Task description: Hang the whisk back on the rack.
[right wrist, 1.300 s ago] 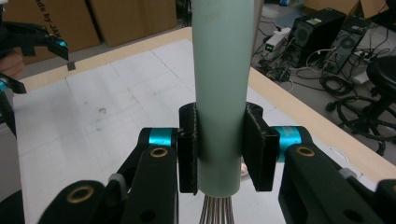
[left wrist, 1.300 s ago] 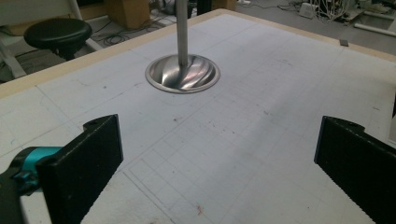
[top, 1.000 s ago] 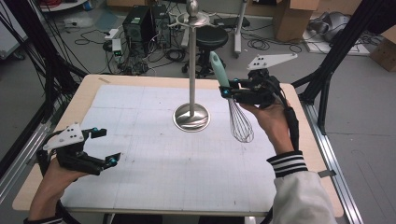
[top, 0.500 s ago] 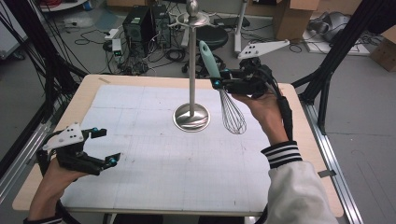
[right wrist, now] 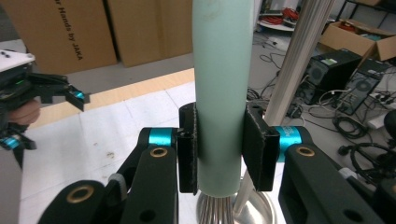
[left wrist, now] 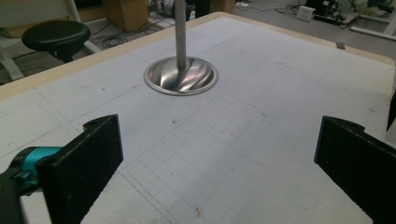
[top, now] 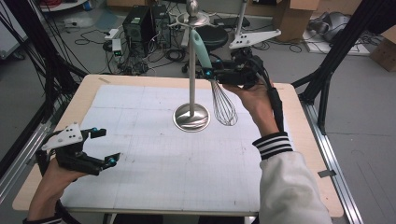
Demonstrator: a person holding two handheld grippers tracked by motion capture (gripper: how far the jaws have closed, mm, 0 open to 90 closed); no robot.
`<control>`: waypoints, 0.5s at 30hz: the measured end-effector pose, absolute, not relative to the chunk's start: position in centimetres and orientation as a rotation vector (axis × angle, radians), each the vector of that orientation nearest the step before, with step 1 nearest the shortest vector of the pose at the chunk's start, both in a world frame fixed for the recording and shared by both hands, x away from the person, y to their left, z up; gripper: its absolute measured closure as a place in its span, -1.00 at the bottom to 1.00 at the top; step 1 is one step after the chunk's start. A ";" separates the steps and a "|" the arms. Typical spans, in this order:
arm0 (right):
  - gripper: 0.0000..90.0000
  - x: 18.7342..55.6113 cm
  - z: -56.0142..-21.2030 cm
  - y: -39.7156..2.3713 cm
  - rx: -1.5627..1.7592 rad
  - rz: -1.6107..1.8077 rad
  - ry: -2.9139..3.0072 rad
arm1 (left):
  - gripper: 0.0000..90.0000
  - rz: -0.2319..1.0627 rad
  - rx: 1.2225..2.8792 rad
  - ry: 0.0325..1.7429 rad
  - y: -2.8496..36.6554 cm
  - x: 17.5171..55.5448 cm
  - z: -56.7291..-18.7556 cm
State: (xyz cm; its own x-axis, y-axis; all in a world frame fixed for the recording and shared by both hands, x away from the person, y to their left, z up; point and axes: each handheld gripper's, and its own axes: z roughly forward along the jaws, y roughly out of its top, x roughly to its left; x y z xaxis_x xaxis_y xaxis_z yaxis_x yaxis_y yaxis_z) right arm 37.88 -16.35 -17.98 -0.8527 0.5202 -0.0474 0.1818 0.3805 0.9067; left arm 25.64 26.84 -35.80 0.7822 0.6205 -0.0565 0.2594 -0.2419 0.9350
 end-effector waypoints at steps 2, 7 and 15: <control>0.54 38.0 -17.9 -16.1 0.614 1.446 2.316 | -0.96 0.391 1.825 0.678 26.8 25.7 -35.8; 0.54 38.4 -17.9 -15.7 0.620 1.427 2.300 | -0.96 0.390 1.829 0.673 26.8 25.7 -35.8; 0.54 38.8 -17.9 -15.9 0.630 1.437 2.276 | -0.96 0.387 1.830 0.674 26.8 25.7 -35.9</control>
State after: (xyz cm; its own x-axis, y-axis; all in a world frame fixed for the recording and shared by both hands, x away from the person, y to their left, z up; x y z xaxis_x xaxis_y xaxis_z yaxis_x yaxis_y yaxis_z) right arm 38.77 -15.88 -17.94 -0.8296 0.5533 -0.0745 0.1706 0.3783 0.9098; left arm 25.72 26.80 -35.86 0.7852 0.6166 -0.0579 0.2602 -0.2436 0.9343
